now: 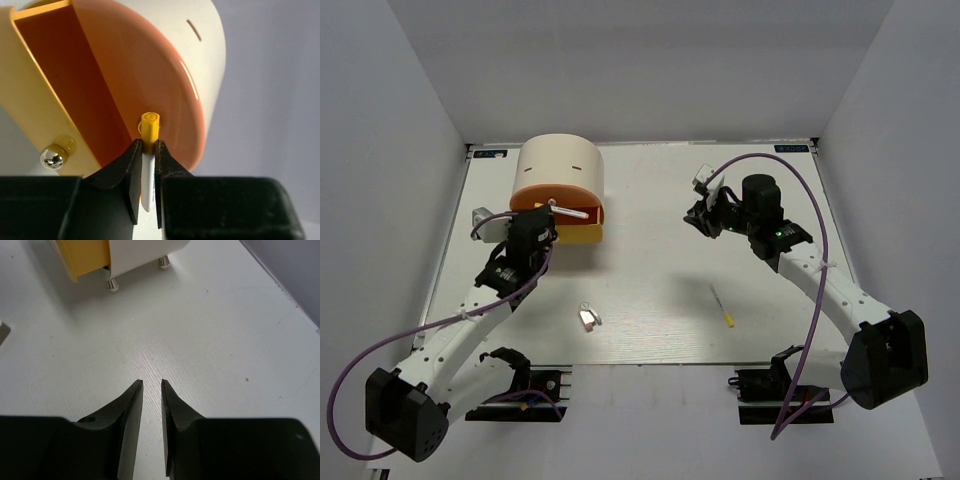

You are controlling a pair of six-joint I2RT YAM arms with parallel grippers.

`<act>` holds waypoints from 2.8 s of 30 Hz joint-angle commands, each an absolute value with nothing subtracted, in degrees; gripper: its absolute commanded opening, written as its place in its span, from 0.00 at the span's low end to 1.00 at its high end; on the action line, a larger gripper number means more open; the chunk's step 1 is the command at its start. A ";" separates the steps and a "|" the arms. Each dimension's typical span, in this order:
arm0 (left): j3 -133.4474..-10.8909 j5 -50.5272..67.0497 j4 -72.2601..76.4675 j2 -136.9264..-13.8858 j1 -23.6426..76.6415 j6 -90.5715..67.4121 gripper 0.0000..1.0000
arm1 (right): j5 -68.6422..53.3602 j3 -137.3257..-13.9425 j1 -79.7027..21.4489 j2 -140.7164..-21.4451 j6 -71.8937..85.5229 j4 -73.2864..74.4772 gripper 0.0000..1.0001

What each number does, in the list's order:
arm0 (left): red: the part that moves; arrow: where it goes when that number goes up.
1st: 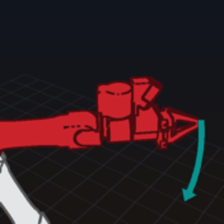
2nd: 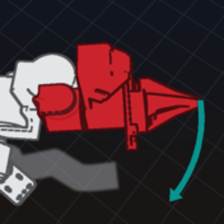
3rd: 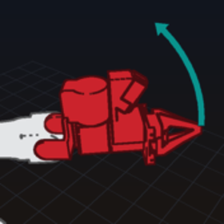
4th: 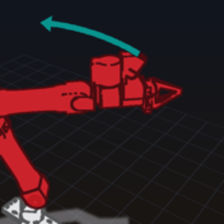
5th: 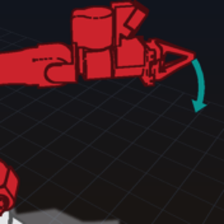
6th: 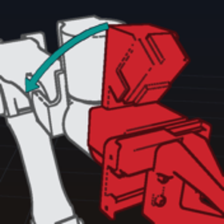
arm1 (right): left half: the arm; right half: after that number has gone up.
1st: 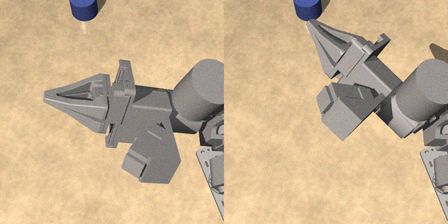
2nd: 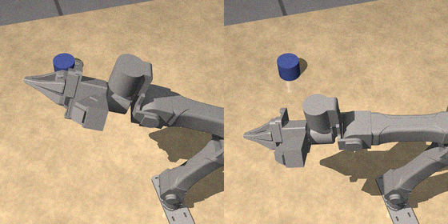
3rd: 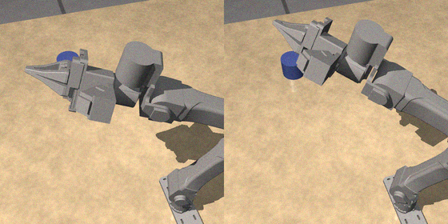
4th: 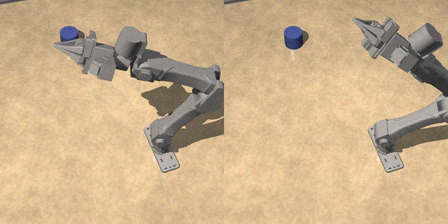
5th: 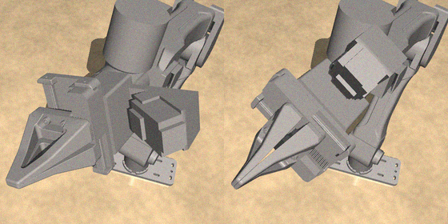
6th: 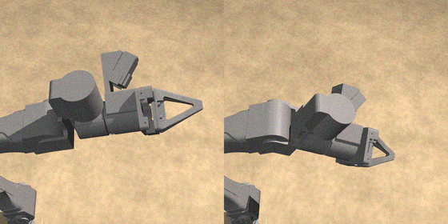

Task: Sort the stationery into containers
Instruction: Place the pen in the storage box, then pick up the pen from the center of the board.

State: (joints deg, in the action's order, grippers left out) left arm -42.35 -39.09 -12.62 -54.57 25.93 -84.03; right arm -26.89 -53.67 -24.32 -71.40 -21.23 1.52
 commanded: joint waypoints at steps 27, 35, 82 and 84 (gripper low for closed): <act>-44.12 -40.78 -15.82 -56.69 25.66 -88.42 0.62 | -29.35 -52.38 -22.94 -69.43 -24.08 9.92 0.61; -49.46 -34.99 -17.40 -51.07 25.66 -77.99 0.67 | -28.74 -51.51 -22.76 -70.83 -25.23 23.98 0.26; -38.67 -21.01 -40.78 -35.77 25.66 -56.78 0.90 | -15.34 -59.56 -26.72 -90.45 -25.10 38.92 0.00; -37.88 -21.01 -39.38 -35.77 25.66 -57.48 0.90 | -19.14 -65.11 -26.72 -89.65 -30.82 40.95 0.00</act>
